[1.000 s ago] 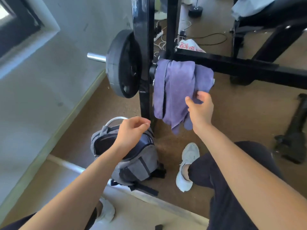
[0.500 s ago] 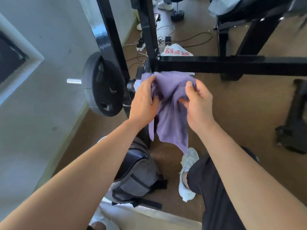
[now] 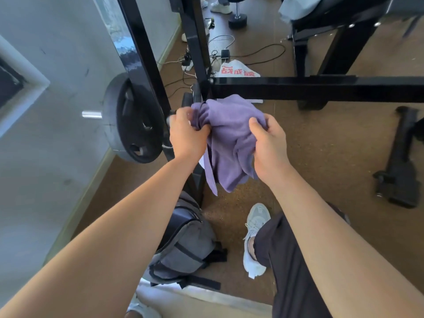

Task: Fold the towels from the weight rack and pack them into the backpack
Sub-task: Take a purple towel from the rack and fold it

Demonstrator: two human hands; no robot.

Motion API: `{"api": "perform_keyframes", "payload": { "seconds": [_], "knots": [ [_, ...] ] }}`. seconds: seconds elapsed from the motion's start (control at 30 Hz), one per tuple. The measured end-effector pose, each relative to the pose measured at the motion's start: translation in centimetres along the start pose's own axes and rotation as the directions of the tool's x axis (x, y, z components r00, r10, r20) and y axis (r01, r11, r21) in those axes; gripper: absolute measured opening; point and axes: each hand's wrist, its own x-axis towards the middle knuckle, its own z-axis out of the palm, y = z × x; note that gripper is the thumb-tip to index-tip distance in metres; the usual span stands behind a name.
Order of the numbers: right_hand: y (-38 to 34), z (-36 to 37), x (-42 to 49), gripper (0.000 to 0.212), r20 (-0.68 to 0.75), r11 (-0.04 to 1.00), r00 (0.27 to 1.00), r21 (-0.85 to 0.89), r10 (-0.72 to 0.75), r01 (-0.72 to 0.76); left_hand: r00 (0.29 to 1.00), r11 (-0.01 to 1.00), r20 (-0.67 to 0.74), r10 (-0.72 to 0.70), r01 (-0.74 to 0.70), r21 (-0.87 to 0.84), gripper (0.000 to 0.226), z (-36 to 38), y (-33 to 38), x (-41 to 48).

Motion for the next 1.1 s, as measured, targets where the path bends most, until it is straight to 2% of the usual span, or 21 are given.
{"api": "perform_keyframes", "payload": {
  "seconds": [0.1, 0.17, 0.23, 0.27, 0.4, 0.5, 0.57, 0.63, 0.73, 0.77, 0.83, 0.9, 0.97, 1.03, 1.1],
  "knots": [
    [0.5, 0.1, 0.0, 0.005, 0.0, 0.99, 0.999, -0.137, 0.038, -0.038, 0.997, 0.997, 0.006, -0.079, 0.079, 0.027, 0.023, -0.7, 0.2, -0.1],
    [1.0, 0.0, 0.0, 0.029, -0.014, 0.988, 0.994, -0.116, 0.104, -0.105, 0.995, 0.995, 0.008, -0.096, 0.096, -0.023, 0.004, -1.2, 0.1, 0.0],
    [1.1, -0.1, 0.0, 0.051, -0.049, 0.989, 0.99, -0.061, 0.13, -0.133, 0.994, 0.991, 0.023, -0.108, 0.109, -0.075, 0.004, -1.6, -0.3, 0.1],
    [1.3, -0.1, 0.1, 0.053, -0.08, 0.991, 0.988, -0.031, 0.13, -0.133, 0.993, 0.989, 0.033, -0.11, 0.112, -0.097, 0.006, -1.8, -0.4, 0.1],
    [1.3, 0.1, 0.4, 0.049, -0.123, 0.99, 0.985, 0.084, 0.124, -0.114, 0.994, 0.979, -0.013, -0.106, 0.102, -0.178, 0.007, -2.5, -0.4, -0.3],
    [1.0, 0.4, 0.4, 0.042, -0.102, 0.972, 0.982, 0.188, 0.16, -0.139, 0.996, 0.976, -0.02, -0.082, 0.076, -0.206, 0.008, -3.0, -0.1, -0.8],
    [0.6, 0.4, 0.2, 0.024, 0.018, 0.963, 0.988, 0.218, 0.156, -0.156, 0.997, 0.964, -0.024, -0.067, 0.059, -0.259, 0.007, -3.4, 0.3, -1.1],
    [0.0, 0.4, 0.0, 0.021, 0.237, 0.981, 0.97, 0.172, 0.05, -0.093, 0.994, 0.94, -0.058, -0.097, 0.072, -0.332, 0.007, -3.8, 0.6, -0.9],
    [-0.2, 1.1, -0.7, 0.029, 0.456, 0.984, 0.889, -0.137, -0.042, 0.117, 0.973, 0.909, -0.112, -0.202, 0.144, -0.391, 0.014, -4.8, 0.6, 0.7],
    [0.3, 1.4, -0.8, 0.036, 0.471, 0.938, 0.88, -0.27, -0.068, 0.217, 0.962, 0.896, -0.112, -0.248, 0.184, -0.404, 0.017, -5.3, 0.6, 1.2],
    [1.5, 1.8, -0.7, 0.047, 0.445, 0.739, 0.877, -0.529, -0.178, 0.418, 0.928, 0.859, -0.092, -0.36, 0.291, -0.422, 0.025, -6.4, 0.9, 2.3],
    [2.1, 2.0, -0.5, 0.046, 0.414, 0.549, 0.872, -0.679, -0.262, 0.488, 0.88, 0.809, -0.029, -0.474, 0.421, -0.41, 0.031, -7.3, 1.4, 3.2],
    [2.5, 2.4, -0.3, 0.042, 0.436, 0.39, 0.863, -0.77, -0.256, 0.505, 0.828, 0.752, 0.154, -0.539, 0.556, -0.353, 0.037, -8.4, 1.7, 3.4],
    [3.3, 2.7, -0.3, 0.043, 0.478, 0.244, 0.854, -0.82, -0.205, 0.518, 0.811, 0.834, 0.364, -0.457, 0.533, -0.14, 0.038, -9.4, 1.4, 2.6],
    [3.9, 2.8, -0.2, 0.05, 0.49, 0.174, 0.855, -0.839, -0.171, 0.516, 0.82, 0.899, 0.425, -0.384, 0.437, -0.029, 0.038, -10.0, 0.7, 1.4]
  ]
}}
